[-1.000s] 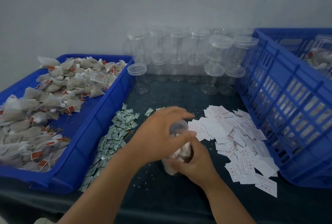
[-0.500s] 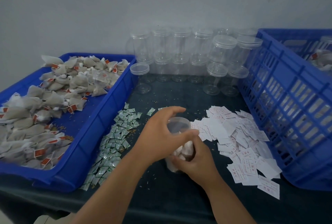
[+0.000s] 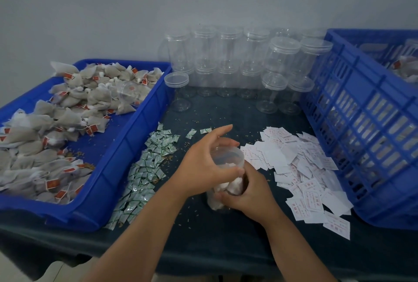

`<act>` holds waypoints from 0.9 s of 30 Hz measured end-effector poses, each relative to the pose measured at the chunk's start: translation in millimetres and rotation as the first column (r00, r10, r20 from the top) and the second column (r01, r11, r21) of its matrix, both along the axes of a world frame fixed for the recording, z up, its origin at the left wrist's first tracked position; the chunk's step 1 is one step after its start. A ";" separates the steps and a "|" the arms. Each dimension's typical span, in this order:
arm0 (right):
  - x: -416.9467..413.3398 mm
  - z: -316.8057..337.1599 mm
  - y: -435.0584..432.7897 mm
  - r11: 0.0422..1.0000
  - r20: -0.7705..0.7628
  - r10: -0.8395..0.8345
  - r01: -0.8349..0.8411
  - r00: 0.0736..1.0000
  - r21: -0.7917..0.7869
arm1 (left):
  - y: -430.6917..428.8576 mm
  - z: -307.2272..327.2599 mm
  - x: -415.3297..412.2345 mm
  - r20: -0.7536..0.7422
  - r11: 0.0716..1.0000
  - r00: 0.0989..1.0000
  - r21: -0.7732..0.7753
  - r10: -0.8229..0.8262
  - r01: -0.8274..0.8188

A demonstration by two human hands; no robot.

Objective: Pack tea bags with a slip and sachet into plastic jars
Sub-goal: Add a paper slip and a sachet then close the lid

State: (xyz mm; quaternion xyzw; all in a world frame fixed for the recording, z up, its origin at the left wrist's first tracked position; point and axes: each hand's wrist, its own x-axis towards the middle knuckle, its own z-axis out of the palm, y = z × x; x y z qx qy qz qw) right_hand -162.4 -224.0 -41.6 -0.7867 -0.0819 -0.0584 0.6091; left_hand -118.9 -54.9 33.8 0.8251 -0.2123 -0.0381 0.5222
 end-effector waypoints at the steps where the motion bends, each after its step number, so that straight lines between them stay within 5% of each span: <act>1: -0.6 0.4 0.3 1.000 -0.004 0.011 -0.011 1.000 0.014 | 2.1 0.7 -1.5 0.024 1.000 0.999 0.015 -0.026 0.025; 6: -5.4 4.2 1.8 0.999 0.013 -0.008 0.008 1.000 0.048 | 3.6 -7.9 -15.6 -0.040 0.980 0.998 -0.197 -0.037 0.028; 11: -10.1 33.1 -3.1 0.976 0.007 0.055 -0.053 0.998 -0.210 | 6.7 -28.8 -24.7 -0.034 0.963 0.999 -0.265 0.039 -0.047; 15: -23.7 64.7 -19.9 0.966 -0.046 0.040 -0.050 0.998 -0.253 | 4.3 -22.7 -24.9 0.019 0.965 0.995 -0.244 -0.093 0.095; 19: -42.6 102.8 -42.6 0.934 0.093 -0.067 0.095 0.993 -0.345 | -21.6 3.1 -29.0 0.141 0.970 0.980 -0.178 -0.142 0.166; 23: -64.3 136.7 -74.2 0.903 0.225 -0.162 0.236 0.961 -0.358 | -64.4 40.4 -15.6 0.135 0.965 0.990 -0.256 -0.032 0.066; 27: -76.2 179.7 -115.0 0.802 0.364 -0.301 0.440 0.882 -0.404 | -118.6 73.4 17.0 0.152 0.965 0.983 -0.223 -0.103 0.136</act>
